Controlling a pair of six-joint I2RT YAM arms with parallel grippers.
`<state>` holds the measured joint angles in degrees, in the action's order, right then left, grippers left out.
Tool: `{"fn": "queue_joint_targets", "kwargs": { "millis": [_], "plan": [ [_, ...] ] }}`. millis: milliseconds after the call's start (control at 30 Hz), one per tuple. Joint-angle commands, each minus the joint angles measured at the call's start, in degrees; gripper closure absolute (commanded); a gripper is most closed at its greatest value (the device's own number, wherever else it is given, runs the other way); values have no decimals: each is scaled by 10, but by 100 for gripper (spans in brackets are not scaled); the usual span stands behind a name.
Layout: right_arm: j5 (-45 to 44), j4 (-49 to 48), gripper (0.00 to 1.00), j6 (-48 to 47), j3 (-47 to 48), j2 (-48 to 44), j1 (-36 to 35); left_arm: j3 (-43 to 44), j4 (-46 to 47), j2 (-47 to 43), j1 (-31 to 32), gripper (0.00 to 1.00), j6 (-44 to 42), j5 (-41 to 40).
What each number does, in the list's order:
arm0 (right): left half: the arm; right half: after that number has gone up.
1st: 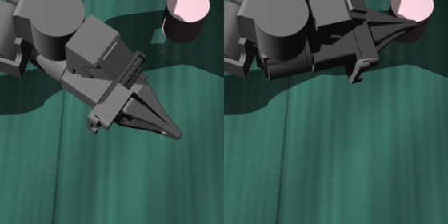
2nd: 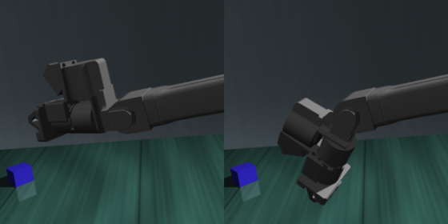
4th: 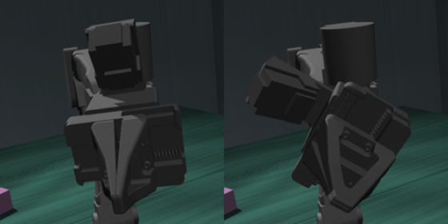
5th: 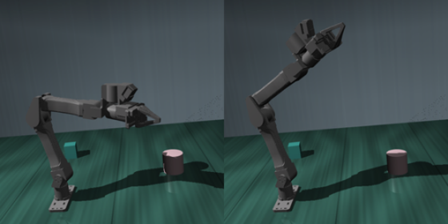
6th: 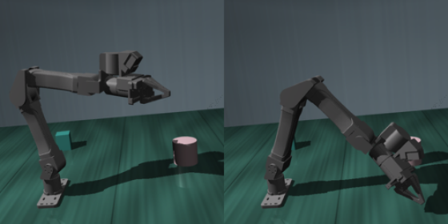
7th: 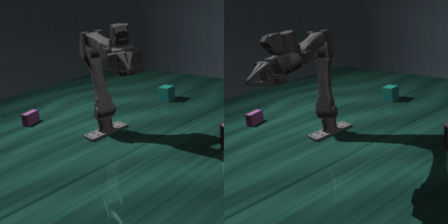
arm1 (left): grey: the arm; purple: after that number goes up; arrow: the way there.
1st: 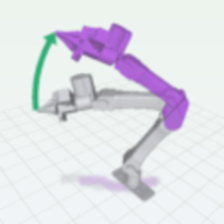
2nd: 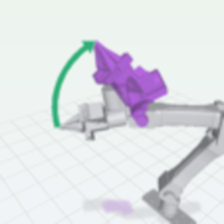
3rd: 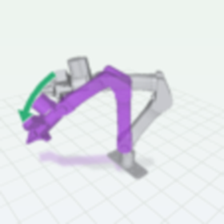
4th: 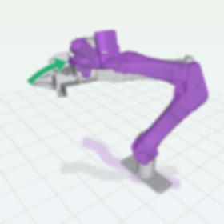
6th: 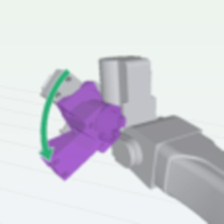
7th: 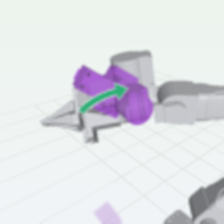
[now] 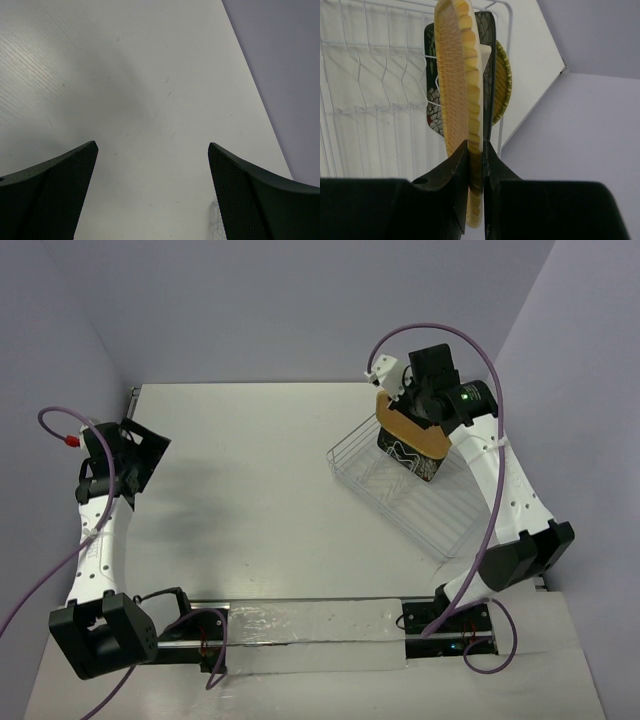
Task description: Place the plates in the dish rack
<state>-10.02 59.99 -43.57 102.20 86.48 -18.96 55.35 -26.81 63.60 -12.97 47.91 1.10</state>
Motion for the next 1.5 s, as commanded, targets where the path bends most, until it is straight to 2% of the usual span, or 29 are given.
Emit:
{"fn": "queue_joint_targets", "kwargs": {
  "millis": [0, 367, 900, 1067, 1200, 1233, 1400, 1467],
  "plan": [
    [-20, -48, 100, -1, 0, 9, 9, 30, 11, 9, -4, 1, -11, -6],
    [-6, -57, 100, 15, -29, 30, 24, 40, 4, 29, -4, 1, -11, -8],
    [72, -66, 100, 9, -41, 74, 45, 42, 8, 41, -4, 1, -2, -8],
    [89, -71, 96, 15, -46, 87, 53, 48, 4, 46, -4, 1, -3, -8],
    [94, -81, 89, 20, -53, 94, 58, 51, 2, 48, -4, 1, -1, -8],
    [93, -82, 84, 22, -53, 95, 58, 52, 1, 49, -4, 1, -1, -8],
    [94, -82, 38, 32, -47, 90, 59, 55, -2, 48, -4, 1, -1, -8],
    [89, -83, 27, 39, -39, 85, 58, 56, -2, 46, -4, 1, 0, -8]
  ]
}}
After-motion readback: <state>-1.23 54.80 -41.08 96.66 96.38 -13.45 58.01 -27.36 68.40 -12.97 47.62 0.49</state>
